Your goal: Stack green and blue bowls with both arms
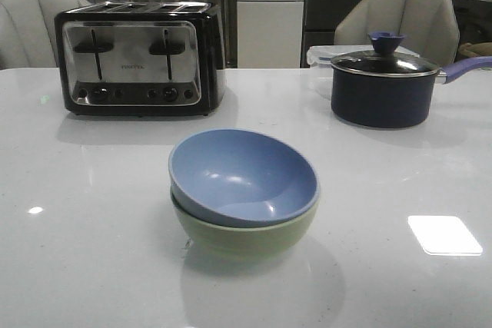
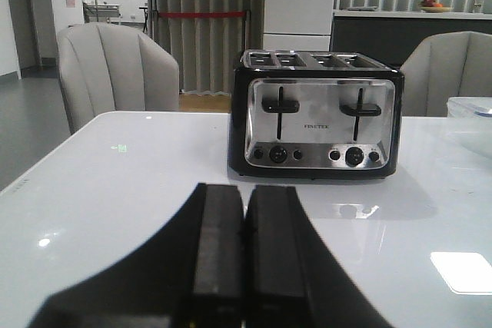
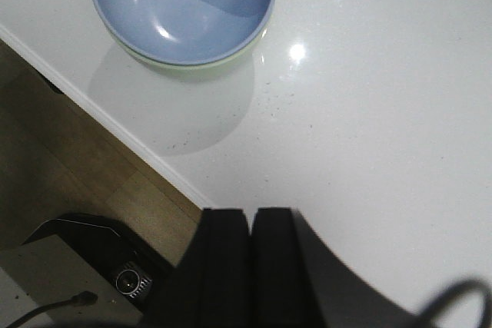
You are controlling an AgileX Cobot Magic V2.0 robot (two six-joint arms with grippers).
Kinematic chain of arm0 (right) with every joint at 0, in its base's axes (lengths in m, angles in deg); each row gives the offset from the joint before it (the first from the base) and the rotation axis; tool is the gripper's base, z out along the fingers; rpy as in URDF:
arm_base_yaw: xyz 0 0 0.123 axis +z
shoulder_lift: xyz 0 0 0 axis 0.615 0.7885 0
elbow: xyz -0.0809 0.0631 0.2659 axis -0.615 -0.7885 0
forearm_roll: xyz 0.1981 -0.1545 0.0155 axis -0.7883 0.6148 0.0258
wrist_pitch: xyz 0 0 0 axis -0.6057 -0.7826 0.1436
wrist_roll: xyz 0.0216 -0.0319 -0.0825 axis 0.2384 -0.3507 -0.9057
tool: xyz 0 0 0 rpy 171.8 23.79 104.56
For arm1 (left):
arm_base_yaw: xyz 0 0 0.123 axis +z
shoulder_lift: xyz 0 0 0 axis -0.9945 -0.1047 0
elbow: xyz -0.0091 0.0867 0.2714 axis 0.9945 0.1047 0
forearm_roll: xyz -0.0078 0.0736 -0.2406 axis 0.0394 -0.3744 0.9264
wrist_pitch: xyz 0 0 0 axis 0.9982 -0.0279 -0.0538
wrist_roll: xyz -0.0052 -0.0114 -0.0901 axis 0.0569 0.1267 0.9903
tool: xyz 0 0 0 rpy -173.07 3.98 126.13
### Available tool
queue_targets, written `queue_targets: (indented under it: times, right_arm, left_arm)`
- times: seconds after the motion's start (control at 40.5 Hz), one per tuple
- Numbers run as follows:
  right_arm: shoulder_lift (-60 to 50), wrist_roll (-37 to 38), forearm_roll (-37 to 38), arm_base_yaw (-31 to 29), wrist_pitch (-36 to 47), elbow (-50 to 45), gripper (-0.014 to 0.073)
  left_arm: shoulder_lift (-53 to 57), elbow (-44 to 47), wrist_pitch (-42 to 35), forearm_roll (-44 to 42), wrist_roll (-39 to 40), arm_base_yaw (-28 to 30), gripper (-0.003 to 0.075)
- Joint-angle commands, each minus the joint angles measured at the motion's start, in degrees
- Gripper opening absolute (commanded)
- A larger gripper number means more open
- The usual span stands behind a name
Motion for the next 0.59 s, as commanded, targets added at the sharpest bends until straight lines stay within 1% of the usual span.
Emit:
queue_targets:
  times: [0.0, 0.099, 0.198, 0.321, 0.42, 0.568]
  right_arm:
    - [-0.47, -0.08, 0.46, -0.35, 3.3, 1.56, 0.0053]
    - [-2.43, -0.08, 0.46, -1.06, 3.39, 1.01, 0.0053]
    - [-5.92, -0.08, 0.51, -6.11, 5.58, -1.16, 0.0053]
    - [-12.66, -0.08, 0.51, -14.54, 12.05, -5.95, 0.0053]
    - [-19.76, -0.08, 0.51, -20.95, 19.04, -11.26, 0.0053]
    - [-29.04, -0.08, 0.51, -26.61, 26.51, -19.83, 0.0053]
  left_arm:
    - [1.15, 0.23, -5.24, 0.56, 0.45, 0.06, 0.0093]
    - [1.15, 0.23, -5.24, 0.56, 0.45, 0.06, 0.0093]
    - [1.15, 0.23, -5.24, 0.56, 0.45, 0.06, 0.0093]
    - [1.15, 0.23, -5.24, 0.56, 0.45, 0.06, 0.0093]
    - [1.15, 0.23, -5.24, 0.56, 0.45, 0.06, 0.0093]
    - [1.15, 0.23, -5.24, 0.56, 0.45, 0.06, 0.0093]
